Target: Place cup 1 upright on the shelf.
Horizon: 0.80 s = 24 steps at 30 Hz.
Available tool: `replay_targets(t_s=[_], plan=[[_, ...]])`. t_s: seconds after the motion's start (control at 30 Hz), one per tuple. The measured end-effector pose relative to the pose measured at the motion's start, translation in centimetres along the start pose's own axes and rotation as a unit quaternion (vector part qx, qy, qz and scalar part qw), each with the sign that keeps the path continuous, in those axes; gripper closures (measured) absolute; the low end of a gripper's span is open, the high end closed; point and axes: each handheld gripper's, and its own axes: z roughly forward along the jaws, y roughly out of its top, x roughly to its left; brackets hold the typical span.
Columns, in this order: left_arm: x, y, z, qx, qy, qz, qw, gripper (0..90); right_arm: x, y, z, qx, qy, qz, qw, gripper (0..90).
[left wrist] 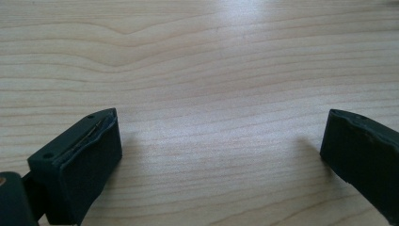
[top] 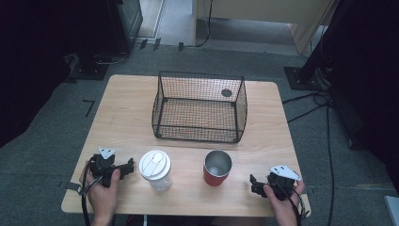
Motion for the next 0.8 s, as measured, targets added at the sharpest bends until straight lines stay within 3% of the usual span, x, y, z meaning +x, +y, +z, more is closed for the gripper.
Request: replay_targets(t_s=[0.2,0.47,0.8], plan=[[0.0,0.0,0.0,0.000,0.000,0.000,1.0000,0.0,1.1,0.2,-0.2,-0.007,0.012,-0.007,0.9999,0.0],[0.0,0.0,0.0,0.000,0.000,0.000,1.0000,0.0,2.9,0.4,-0.4,-0.009,0.047,-0.033,0.9983,0.0],[0.0,0.0,0.0,0.000,0.000,0.000,1.0000,0.0,4.1,0.6,-0.5,-0.014,0.072,-0.041,0.9965,0.0]])
